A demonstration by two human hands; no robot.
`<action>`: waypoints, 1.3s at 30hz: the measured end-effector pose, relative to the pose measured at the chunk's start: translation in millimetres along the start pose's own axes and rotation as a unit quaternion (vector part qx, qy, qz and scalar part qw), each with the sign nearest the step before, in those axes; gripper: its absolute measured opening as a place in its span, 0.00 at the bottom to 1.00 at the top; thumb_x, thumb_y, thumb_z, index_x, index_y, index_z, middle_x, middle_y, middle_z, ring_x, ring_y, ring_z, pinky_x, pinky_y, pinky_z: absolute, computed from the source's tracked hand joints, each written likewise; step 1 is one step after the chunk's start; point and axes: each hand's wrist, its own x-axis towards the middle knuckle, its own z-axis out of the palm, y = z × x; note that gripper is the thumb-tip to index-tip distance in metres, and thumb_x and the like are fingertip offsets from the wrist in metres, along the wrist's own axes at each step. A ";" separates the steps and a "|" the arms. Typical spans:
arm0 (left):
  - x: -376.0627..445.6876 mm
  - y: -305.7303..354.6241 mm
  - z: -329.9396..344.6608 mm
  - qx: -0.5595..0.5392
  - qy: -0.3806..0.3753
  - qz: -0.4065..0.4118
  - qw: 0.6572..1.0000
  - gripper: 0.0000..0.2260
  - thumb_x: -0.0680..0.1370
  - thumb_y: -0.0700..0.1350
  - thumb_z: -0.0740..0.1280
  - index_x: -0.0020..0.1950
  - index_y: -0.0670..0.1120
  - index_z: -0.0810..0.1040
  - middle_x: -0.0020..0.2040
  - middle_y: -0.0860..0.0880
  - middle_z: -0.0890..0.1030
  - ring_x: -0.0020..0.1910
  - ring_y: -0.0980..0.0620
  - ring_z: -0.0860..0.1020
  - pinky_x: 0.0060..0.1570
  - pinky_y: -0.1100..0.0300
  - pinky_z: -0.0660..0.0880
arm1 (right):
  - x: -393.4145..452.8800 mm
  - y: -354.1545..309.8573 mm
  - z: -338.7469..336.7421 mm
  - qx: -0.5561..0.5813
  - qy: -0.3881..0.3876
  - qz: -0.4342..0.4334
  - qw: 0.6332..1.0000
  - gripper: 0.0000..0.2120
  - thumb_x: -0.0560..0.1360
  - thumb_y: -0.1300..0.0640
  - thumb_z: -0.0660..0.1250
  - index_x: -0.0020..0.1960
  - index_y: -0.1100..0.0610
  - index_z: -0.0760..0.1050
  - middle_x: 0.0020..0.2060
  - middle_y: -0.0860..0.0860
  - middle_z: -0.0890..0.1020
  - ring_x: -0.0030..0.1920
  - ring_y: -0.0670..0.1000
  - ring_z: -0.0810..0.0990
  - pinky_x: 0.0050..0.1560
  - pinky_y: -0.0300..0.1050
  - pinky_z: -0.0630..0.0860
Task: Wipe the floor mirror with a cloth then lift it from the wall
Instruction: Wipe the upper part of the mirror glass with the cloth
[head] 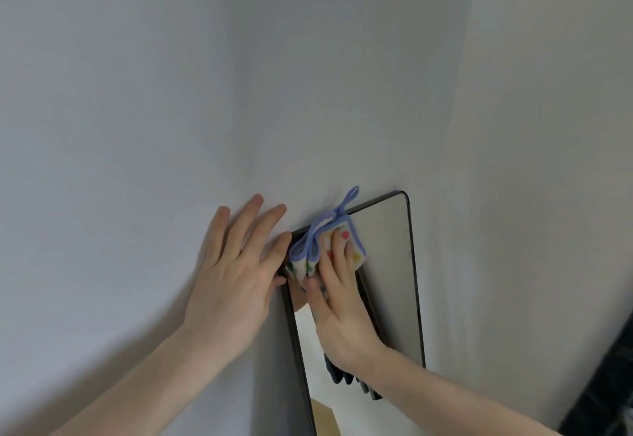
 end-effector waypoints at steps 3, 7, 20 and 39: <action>-0.2 0.0 -1.1 -0.002 -0.005 0.000 1.000 0.28 0.68 0.49 0.80 0.67 0.45 0.81 0.78 0.43 0.70 0.80 0.36 0.63 0.80 0.40 0.44 | -6.6 3.2 2.8 -0.025 -0.008 -0.026 0.999 0.30 0.86 0.46 0.48 0.84 0.46 0.40 0.82 0.42 0.34 0.81 0.46 0.29 0.80 0.44 0.33; -0.5 -0.2 -1.7 0.005 -0.011 0.005 1.000 0.27 0.69 0.51 0.80 0.67 0.45 0.81 0.78 0.43 0.70 0.80 0.36 0.62 0.80 0.39 0.46 | 0.7 41.0 -7.7 -0.054 0.042 0.016 0.998 0.29 0.87 0.46 0.49 0.84 0.47 0.42 0.83 0.43 0.37 0.82 0.44 0.33 0.83 0.47 0.38; -0.4 -2.3 1.3 -0.001 0.003 0.003 1.000 0.26 0.69 0.49 0.80 0.66 0.45 0.81 0.78 0.43 0.69 0.80 0.36 0.62 0.80 0.39 0.45 | -33.5 0.5 14.5 0.021 -0.015 0.052 0.998 0.30 0.85 0.41 0.48 0.83 0.40 0.39 0.79 0.33 0.32 0.78 0.37 0.28 0.84 0.52 0.46; 0.1 -0.1 3.2 0.010 0.000 0.001 1.000 0.27 0.70 0.50 0.80 0.67 0.46 0.81 0.79 0.43 0.69 0.80 0.37 0.62 0.80 0.38 0.46 | 73.9 159.1 -82.0 -0.095 0.077 0.216 0.969 0.30 0.87 0.47 0.48 0.81 0.67 0.55 0.83 0.62 0.53 0.83 0.57 0.49 0.83 0.51 0.46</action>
